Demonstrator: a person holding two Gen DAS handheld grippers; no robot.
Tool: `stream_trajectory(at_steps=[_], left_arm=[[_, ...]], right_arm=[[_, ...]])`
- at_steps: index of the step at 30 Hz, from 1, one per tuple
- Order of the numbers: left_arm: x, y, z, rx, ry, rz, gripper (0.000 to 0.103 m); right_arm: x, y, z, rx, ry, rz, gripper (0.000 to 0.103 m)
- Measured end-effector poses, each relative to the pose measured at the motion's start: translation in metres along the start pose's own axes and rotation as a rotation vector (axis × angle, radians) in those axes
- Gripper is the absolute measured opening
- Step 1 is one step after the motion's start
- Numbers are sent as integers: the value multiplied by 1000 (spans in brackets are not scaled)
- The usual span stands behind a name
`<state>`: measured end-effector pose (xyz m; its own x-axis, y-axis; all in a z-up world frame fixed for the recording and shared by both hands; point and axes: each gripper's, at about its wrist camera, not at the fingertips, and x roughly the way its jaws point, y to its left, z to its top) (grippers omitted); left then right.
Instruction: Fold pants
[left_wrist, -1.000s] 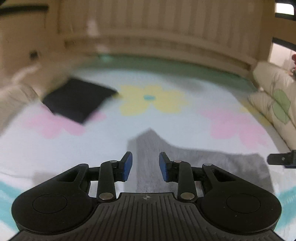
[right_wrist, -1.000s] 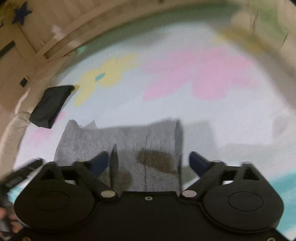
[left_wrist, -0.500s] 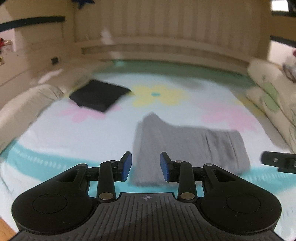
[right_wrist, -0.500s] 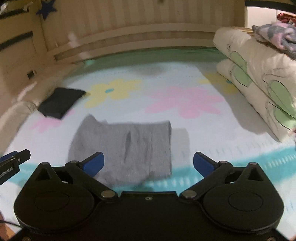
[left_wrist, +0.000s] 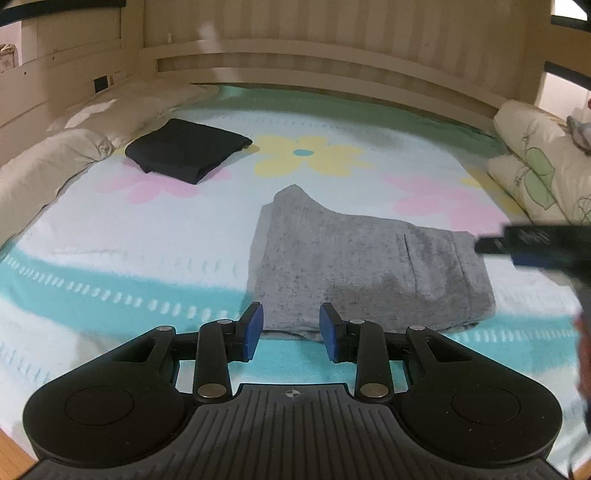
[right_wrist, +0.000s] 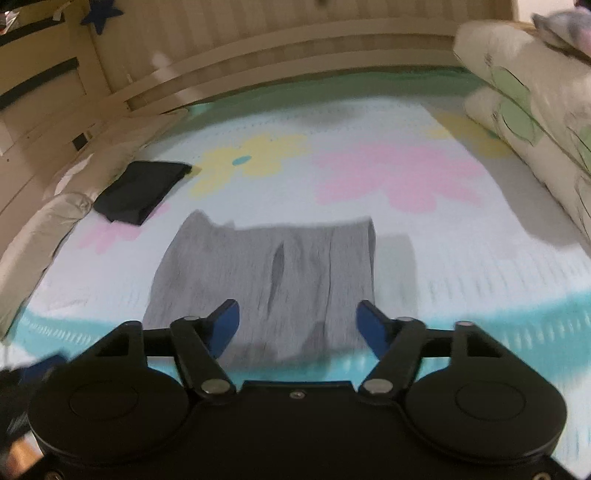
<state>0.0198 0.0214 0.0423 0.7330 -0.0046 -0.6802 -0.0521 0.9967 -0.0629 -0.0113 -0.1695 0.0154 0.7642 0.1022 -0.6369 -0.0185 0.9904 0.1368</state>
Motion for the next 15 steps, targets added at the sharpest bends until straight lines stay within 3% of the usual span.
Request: stream_trajectory(at_steps=[5, 7, 9, 11, 15], left_arm=[[3, -1, -1, 3, 31, -45, 32], [4, -3, -1, 6, 36, -57, 32], [4, -7, -1, 17, 34, -61, 32], [3, -12, -1, 37, 28, -61, 32], [2, -16, -3, 62, 16, -45, 32]], right_arm=[[61, -2, 18, -39, 18, -72, 61], [93, -11, 14, -16, 96, -118, 56], [128, -26, -2, 40, 233, -130, 54], [129, -39, -12, 99, 196, -108, 60], [112, -46, -6, 159, 198, -92, 60]])
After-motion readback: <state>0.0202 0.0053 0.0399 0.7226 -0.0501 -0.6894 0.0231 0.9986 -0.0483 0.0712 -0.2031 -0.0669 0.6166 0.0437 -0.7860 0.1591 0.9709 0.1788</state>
